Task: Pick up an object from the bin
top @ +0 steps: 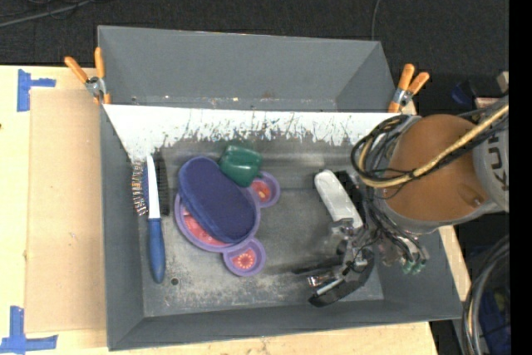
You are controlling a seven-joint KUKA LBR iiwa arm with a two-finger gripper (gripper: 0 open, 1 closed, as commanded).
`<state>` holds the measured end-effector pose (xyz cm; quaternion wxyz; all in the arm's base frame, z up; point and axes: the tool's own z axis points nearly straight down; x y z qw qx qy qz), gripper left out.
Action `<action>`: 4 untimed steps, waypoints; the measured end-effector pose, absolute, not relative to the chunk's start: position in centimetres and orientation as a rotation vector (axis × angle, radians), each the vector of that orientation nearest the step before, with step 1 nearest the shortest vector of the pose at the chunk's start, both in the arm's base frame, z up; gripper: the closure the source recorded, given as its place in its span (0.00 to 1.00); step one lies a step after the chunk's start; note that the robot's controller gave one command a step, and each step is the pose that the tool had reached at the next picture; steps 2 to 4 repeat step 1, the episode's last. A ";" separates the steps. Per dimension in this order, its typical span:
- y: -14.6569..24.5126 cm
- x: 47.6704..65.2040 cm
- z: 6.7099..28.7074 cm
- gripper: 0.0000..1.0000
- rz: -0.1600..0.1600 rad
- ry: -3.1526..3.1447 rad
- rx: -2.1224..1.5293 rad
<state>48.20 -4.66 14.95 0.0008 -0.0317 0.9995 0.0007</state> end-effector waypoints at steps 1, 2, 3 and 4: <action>-4.0 48.4 23.2 1.00 0.002 3.135 -0.095; -4.0 48.4 23.2 1.00 0.002 3.135 -0.095; -4.0 48.4 23.2 1.00 0.002 3.135 -0.095; -4.0 48.4 23.2 1.00 0.002 3.135 -0.095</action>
Offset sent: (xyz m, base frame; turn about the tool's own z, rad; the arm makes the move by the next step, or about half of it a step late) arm -0.0114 0.0061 0.1149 0.0025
